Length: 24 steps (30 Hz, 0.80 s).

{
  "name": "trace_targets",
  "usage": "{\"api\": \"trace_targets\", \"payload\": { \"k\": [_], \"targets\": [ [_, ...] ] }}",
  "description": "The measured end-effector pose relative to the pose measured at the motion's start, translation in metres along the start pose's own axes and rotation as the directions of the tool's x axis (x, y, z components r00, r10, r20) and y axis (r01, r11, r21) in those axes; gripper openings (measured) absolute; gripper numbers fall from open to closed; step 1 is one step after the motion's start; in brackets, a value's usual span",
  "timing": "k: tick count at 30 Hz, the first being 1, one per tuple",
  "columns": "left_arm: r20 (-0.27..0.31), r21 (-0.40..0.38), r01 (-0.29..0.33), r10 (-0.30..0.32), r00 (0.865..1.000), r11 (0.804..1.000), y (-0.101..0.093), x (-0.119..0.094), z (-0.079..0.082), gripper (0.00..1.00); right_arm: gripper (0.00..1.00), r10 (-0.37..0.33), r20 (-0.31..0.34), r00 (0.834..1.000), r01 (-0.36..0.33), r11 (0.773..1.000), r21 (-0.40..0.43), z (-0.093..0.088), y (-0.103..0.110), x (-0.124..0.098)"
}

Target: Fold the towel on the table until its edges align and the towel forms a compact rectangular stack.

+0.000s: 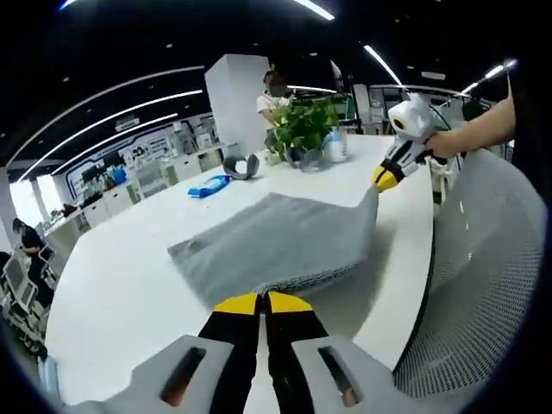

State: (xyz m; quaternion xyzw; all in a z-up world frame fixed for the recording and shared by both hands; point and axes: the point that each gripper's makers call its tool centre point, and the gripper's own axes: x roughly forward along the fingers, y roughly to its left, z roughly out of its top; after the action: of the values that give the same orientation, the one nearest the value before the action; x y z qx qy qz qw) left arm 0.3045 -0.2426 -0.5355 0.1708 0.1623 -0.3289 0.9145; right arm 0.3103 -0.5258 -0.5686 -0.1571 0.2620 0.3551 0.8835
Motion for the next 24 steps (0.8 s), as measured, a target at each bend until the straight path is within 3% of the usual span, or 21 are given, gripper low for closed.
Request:
{"api": "trace_targets", "payload": {
  "k": [3,5,6,10,14,19,24],
  "targets": [
    [0.018,0.013,-0.003,0.003,1.0,1.0,0.002,-0.005,0.01,0.02,0.0,-0.022,0.025,0.999,0.022,1.0,0.011,0.006,-0.003,-0.007],
    [0.038,0.006,-0.001,0.001,0.999,1.0,0.004,-0.008,0.018,0.02,0.0,-0.066,0.032,0.997,0.068,0.994,-0.089,0.01,-0.009,-0.012],
    [0.049,0.007,-0.004,0.004,0.999,1.0,0.005,-0.01,0.021,0.02,0.0,-0.081,0.028,0.996,0.084,0.991,-0.102,0.01,-0.01,-0.013],
    [0.079,0.006,-0.02,0.019,0.997,1.0,0.007,-0.016,0.033,0.02,0.0,-0.1,0.096,0.99,0.107,0.992,-0.064,0.028,-0.009,-0.023],
    [0.156,-0.088,-0.035,0.049,0.987,0.995,0.009,-0.025,0.05,0.02,0.0,-0.134,0.135,0.982,0.141,0.989,-0.05,0.039,-0.006,-0.036],
    [0.169,-0.065,-0.079,0.089,0.982,0.995,0.007,-0.042,0.058,0.02,0.0,-0.162,0.181,0.97,0.164,0.986,0.005,0.049,-0.004,-0.053],
    [0.196,-0.079,-0.085,0.099,0.976,0.993,0.004,-0.056,0.067,0.02,0.0,-0.19,0.219,0.957,0.183,0.982,0.055,0.057,0.0,-0.068]
  ]
}}
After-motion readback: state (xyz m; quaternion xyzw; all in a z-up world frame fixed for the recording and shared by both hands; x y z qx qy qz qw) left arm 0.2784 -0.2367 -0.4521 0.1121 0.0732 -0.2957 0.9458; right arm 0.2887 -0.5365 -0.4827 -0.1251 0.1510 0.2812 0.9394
